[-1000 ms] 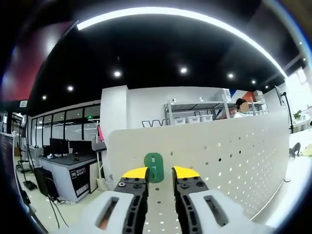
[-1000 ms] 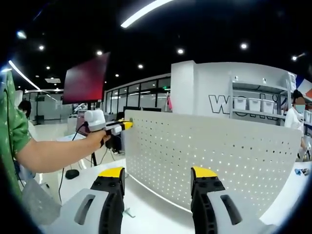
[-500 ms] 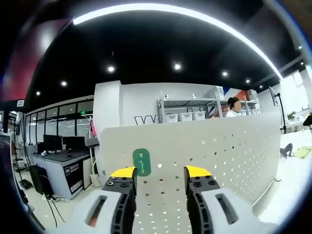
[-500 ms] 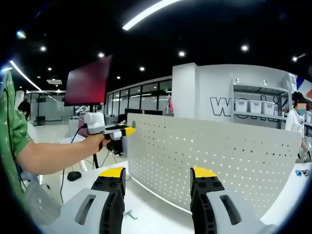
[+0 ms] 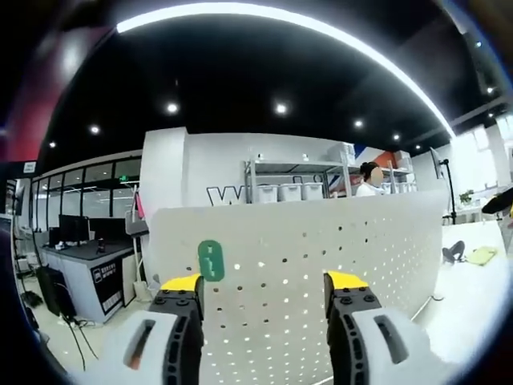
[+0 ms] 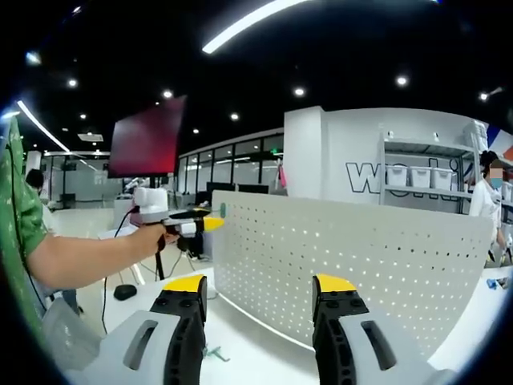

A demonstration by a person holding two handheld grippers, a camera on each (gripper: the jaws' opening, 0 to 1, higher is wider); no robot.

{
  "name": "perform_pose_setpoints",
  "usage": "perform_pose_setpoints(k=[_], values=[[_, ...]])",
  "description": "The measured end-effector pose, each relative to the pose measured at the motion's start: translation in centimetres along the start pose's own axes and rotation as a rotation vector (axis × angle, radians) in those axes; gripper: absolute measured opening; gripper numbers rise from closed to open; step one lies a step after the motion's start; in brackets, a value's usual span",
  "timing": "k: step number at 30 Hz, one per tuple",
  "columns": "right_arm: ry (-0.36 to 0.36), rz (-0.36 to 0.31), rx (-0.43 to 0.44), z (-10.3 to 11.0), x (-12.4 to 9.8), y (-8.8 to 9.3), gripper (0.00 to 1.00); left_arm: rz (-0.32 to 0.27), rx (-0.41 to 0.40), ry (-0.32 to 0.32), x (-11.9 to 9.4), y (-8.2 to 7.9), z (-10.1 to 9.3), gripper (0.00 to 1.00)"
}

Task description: Insert the hook assembly into the mounting plate slot until the hook locks in place.

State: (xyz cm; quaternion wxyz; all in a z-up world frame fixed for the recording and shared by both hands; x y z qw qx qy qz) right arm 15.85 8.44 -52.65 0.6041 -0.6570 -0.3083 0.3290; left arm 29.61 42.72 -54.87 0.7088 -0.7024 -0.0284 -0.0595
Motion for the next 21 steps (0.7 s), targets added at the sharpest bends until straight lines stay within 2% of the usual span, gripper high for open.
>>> perform_pose_setpoints(k=[6,14,21], values=[[-0.005,-0.008,-0.005,0.5,-0.2,-0.3,0.53,0.028,-0.027,0.037,-1.3,0.0,-0.7,0.79],[-0.007,-0.01,-0.007,1.5,-0.9,-0.7,0.53,0.04,-0.026,0.065,-3.2,-0.4,-1.5,0.88],[-0.003,-0.01,-0.007,2.7,-1.9,-1.1,0.53,0.04,-0.023,0.081,-5.1,-1.2,-2.2,0.9]])
Point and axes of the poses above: the point that each gripper's makers call its tool centre point, and the gripper's own axes: x roughly forward along the fingers, z roughly to its left, y roughly out of its underside, the point moved 8 cm from there along -x, roughly backward along the fingers, and after that the axes turned 14 degrees about -y, right-handed, at the moved point
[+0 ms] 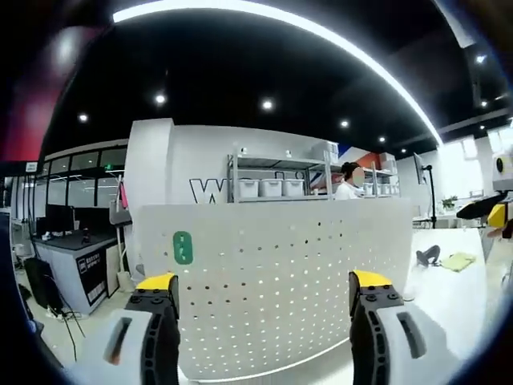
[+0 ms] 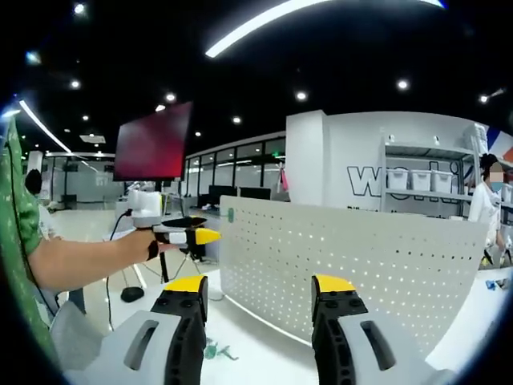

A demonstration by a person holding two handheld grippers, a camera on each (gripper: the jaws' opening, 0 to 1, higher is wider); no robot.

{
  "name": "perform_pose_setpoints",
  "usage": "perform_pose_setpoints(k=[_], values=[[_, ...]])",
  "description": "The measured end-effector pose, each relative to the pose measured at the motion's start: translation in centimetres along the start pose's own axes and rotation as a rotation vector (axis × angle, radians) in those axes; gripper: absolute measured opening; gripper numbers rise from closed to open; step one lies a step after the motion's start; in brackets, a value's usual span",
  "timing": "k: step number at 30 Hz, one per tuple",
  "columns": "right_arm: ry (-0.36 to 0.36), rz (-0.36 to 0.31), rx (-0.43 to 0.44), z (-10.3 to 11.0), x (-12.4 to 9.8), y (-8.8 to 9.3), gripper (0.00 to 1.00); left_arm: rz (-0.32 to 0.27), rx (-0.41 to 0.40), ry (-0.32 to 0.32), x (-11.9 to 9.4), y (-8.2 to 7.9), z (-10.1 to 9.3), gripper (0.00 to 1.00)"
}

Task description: Insert the hook assembly into the mounting plate slot until the hook locks in place.

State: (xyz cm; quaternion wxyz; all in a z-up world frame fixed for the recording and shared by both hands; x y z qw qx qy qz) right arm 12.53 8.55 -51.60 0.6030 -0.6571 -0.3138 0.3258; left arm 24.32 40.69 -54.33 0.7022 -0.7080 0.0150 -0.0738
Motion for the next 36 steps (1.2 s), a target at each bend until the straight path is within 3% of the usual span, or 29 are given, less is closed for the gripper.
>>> perform_pose_setpoints(k=[7,16,36], values=[[0.009,0.0,0.005,1.2,-1.1,-0.4,0.52,-0.006,-0.003,0.024,-2.0,-0.8,-1.0,0.9],[0.022,0.002,0.021,2.3,-2.2,-0.3,0.52,0.013,-0.003,0.04,-4.7,-0.7,-1.8,0.89],[-0.004,0.003,0.031,6.0,-0.6,0.2,0.5,0.034,-0.028,0.062,-11.6,0.0,-0.9,0.87]])
Point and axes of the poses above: the point that each gripper's makers call its tool centre point, and the gripper's own axes: x roughly forward along the fingers, z roughly to its left, y roughly out of its underside, the point moved 8 cm from there along -x, roughly backward along the fingers, and after that the axes turned 14 degrees about -y, right-handed, at the moved point
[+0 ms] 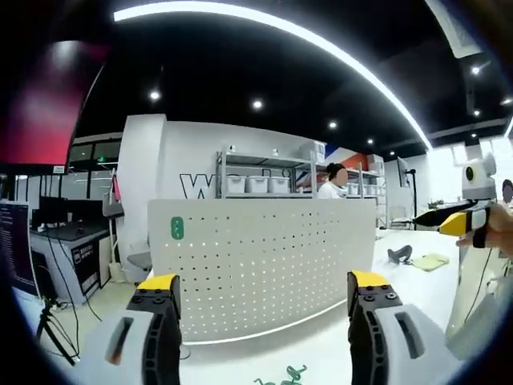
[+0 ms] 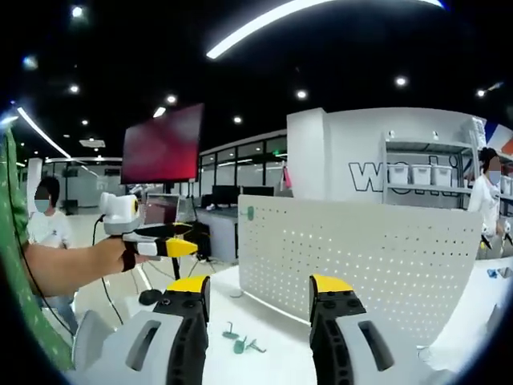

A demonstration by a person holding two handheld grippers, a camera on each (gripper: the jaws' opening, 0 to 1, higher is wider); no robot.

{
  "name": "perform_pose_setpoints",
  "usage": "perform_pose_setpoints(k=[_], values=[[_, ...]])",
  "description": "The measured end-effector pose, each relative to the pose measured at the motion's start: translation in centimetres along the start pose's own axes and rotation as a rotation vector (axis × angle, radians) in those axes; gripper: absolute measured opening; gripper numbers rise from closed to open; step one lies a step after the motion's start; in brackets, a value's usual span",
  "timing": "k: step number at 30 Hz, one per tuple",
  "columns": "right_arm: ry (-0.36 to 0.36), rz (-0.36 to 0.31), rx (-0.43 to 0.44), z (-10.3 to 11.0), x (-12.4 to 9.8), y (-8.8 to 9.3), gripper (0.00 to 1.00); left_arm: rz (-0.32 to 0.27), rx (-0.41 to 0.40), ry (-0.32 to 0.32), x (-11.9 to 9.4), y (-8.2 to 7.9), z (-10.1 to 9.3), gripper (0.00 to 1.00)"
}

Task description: Insert the hook assembly into the mounting plate slot until the hook locks in place.

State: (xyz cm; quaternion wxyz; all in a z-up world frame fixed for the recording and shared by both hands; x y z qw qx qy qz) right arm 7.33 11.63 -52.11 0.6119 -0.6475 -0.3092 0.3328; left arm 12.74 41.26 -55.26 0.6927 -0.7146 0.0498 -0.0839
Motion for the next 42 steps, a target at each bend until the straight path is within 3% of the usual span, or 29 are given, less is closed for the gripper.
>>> perform_pose_setpoints(k=[7,12,18,31,42], values=[[0.006,0.014,0.002,0.6,0.4,0.5,0.5,0.014,-0.009,0.021,-1.4,0.8,-0.3,0.87],[0.009,0.019,0.004,0.5,0.6,0.9,0.49,0.0,-0.014,0.03,-2.1,0.4,-0.5,0.87],[0.006,0.033,0.012,-0.1,1.1,1.6,0.48,-0.013,-0.02,0.026,-2.3,0.3,-0.5,0.86],[-0.007,0.079,0.038,-1.8,2.5,3.5,0.46,0.008,-0.032,0.029,-2.0,1.8,-0.9,0.84],[-0.033,0.111,0.051,-2.5,4.4,5.0,0.42,0.014,-0.033,0.045,-2.0,2.2,-1.1,0.82]])
Point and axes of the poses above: the point that each gripper's makers call its tool centre point, and the gripper's own axes: x roughly forward along the fingers, z roughly to its left, y roughly out of its underside, the point moved 8 cm from there along -x, roughly backward along the fingers, and after that the axes turned 14 degrees about -y, right-handed, at the moved point
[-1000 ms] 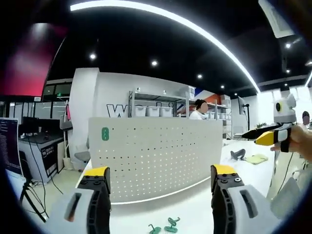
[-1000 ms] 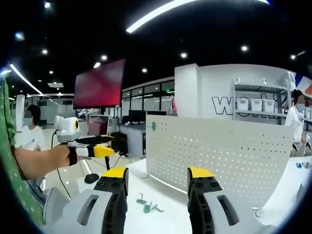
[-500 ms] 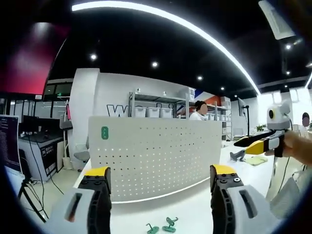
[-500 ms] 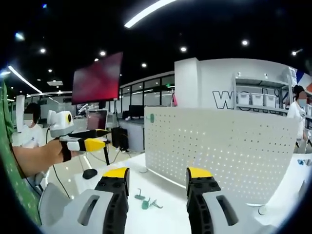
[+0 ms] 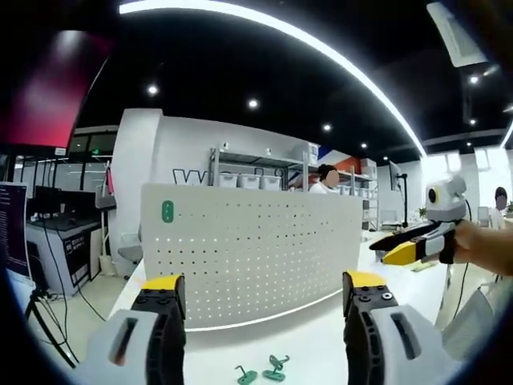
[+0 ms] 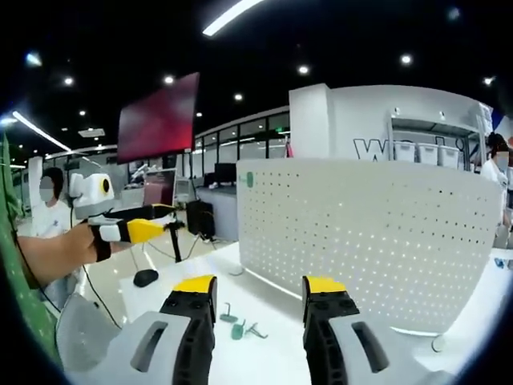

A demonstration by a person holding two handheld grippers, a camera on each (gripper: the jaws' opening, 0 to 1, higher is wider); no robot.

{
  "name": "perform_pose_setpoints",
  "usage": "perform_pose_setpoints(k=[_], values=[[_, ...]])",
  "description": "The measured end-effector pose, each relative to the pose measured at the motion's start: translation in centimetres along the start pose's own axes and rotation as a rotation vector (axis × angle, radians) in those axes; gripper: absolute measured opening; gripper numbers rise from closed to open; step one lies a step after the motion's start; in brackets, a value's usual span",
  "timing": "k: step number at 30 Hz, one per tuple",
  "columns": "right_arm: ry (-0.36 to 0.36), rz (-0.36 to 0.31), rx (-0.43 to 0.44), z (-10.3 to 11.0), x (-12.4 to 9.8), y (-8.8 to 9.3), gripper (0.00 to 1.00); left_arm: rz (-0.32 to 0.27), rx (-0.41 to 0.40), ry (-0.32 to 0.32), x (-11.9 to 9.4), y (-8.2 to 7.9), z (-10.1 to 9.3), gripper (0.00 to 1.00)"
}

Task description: Insert the hook assembly into the mounting plate slot until the hook locks in place.

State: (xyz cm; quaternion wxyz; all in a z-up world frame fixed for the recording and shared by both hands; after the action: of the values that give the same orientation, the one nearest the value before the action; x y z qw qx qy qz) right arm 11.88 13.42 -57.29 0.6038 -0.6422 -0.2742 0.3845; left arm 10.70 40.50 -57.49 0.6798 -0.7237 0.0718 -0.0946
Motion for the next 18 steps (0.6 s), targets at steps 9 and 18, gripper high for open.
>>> perform_pose_setpoints(k=[9,18], values=[[-0.03,0.037,0.01,-0.3,1.8,1.1,0.39,0.011,0.009,0.013,0.0,0.3,-0.1,0.8],[-0.031,0.071,0.03,-1.0,2.6,2.4,0.39,0.031,0.01,0.022,0.2,1.2,-0.4,0.79]])
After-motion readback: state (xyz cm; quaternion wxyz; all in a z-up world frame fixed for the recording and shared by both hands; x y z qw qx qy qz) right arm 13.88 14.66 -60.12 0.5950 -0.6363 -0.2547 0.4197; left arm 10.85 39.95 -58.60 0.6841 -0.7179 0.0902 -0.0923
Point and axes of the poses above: the point that each gripper's makers call its tool centre point, and the gripper's own axes: x roughly forward along the fingers, z roughly to its left, y roughly out of its underside, the point moved 8 cm from there along -x, roughly backward along the fingers, and after that the axes turned 14 degrees about -y, right-handed, at the moved point
